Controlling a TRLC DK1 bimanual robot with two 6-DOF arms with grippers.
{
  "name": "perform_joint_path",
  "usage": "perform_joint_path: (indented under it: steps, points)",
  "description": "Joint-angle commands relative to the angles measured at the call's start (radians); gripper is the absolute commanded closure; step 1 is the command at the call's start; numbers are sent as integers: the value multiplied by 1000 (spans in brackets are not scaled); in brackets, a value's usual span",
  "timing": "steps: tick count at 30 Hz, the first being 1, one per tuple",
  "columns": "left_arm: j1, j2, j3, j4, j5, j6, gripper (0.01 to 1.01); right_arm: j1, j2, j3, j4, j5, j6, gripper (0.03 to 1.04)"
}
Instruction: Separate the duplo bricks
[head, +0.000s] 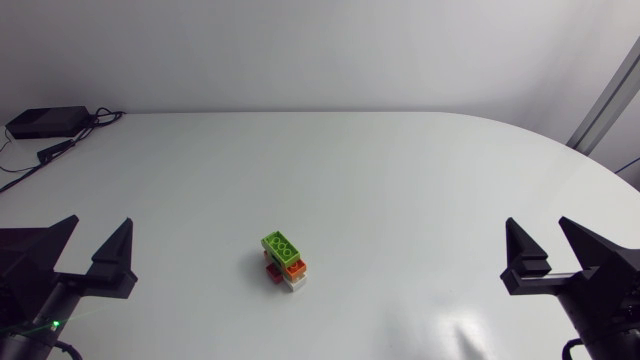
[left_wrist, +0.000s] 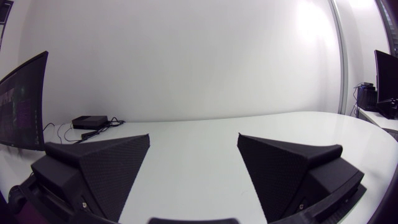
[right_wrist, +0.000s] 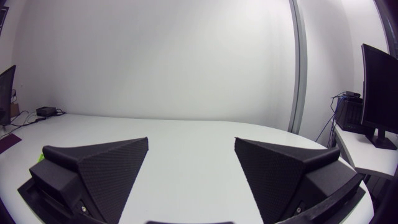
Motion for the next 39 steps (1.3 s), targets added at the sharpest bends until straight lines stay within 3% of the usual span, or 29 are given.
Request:
perform_joint_path:
  steps: [1,25,30,39]
  points:
    - [0,-17,-19,1,1,3,44,6,-8,-37,-22,-4,-3,59]
    - [4,-19,-15,1,-4,0,44,22,-11,-37,-19,-4,-1,59]
    - [-3,-17,67,-89,-5,-9,44,40,-9,-23,-22,-4,-3,59]
    - [12,53,173,-121,-5,-21,46,74,14,95,-77,-1,-4,59]
